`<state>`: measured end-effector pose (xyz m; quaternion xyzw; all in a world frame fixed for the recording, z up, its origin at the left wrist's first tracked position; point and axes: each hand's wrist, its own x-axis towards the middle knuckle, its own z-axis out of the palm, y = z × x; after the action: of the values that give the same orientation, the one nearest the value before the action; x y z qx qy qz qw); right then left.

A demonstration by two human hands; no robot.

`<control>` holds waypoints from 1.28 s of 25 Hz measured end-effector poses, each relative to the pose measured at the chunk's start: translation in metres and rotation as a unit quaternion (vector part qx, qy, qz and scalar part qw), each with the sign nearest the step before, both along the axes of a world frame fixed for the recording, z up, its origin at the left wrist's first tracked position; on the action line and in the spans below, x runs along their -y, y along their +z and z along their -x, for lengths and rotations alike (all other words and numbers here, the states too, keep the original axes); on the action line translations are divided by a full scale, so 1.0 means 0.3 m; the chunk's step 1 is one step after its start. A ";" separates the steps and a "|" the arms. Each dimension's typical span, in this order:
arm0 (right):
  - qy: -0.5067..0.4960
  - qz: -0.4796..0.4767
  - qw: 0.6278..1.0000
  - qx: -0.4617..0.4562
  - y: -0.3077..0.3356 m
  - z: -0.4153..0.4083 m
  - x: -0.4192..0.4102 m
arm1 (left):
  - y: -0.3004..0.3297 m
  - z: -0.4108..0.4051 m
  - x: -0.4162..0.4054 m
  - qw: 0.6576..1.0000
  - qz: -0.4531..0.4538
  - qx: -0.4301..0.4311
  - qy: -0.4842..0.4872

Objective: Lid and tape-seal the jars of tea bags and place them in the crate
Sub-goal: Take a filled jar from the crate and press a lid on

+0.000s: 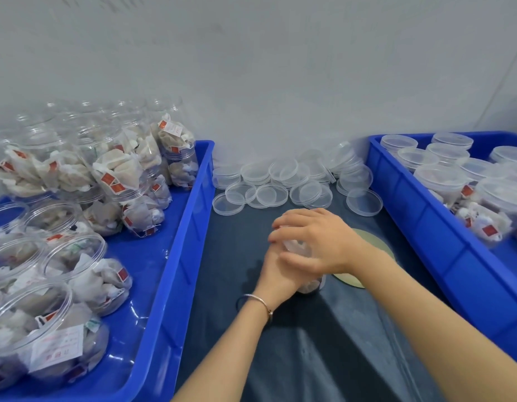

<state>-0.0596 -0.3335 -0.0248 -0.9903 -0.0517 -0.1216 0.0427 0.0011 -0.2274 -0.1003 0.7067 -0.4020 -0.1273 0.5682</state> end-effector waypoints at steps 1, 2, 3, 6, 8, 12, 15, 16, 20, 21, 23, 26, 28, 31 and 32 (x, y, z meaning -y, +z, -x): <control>-0.021 0.001 0.999 0.042 -0.012 0.011 -0.008 | -0.010 -0.001 0.017 0.999 0.025 0.020 0.016; -0.047 0.007 0.995 0.085 -0.027 0.015 -0.025 | 0.025 0.021 0.019 0.999 0.000 0.021 0.027; -0.062 0.013 0.992 0.112 -0.038 0.010 -0.046 | 0.049 0.053 0.031 0.997 -0.029 0.050 0.043; -0.070 -0.040 0.983 0.166 -0.044 -0.006 -0.069 | 0.059 0.051 0.052 0.987 -0.015 0.106 0.123; -0.071 -0.252 0.944 0.203 -0.045 0.012 -0.029 | 0.036 0.061 0.038 0.990 -0.031 0.061 0.124; -0.325 -0.364 0.855 0.175 -0.166 0.157 0.082 | 0.010 0.052 -0.010 0.987 0.057 -0.078 0.130; -0.363 -0.134 0.916 -0.105 -0.281 0.260 0.110 | 0.033 0.039 -0.034 0.984 0.087 -0.126 0.091; -0.349 -0.080 0.924 -0.134 -0.296 0.276 0.112 | 0.035 0.043 -0.045 0.979 0.112 -0.128 0.117; -0.339 -0.013 0.937 -0.083 -0.249 0.279 0.123 | 0.069 0.083 -0.076 0.952 0.193 -0.036 0.236; -0.338 -0.057 0.938 -0.051 -0.224 0.279 0.121 | 0.087 0.087 -0.080 0.950 0.204 -0.010 0.238; -0.347 -0.259 0.901 0.042 -0.155 0.287 0.110 | 0.137 0.095 -0.084 0.952 0.213 0.043 0.215; -0.355 -0.438 0.815 0.137 -0.084 0.321 0.068 | 0.208 0.123 -0.071 0.976 0.162 0.108 0.101; -0.318 -0.460 0.816 0.148 -0.062 0.359 0.016 | 0.242 0.151 -0.055 0.991 0.066 0.118 0.009; -0.250 -0.483 0.823 0.165 -0.037 0.392 -0.066 | 0.242 0.169 -0.034 0.988 -0.057 0.123 -0.071; -0.243 -0.483 0.823 0.173 -0.034 0.391 -0.082 | 0.239 0.169 -0.034 0.985 -0.079 0.129 -0.081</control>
<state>-0.1771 -0.3090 -0.0351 -0.7857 0.2499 -0.3070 0.4754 -0.0496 -0.2171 -0.0285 0.7247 -0.5166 -0.1121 0.4420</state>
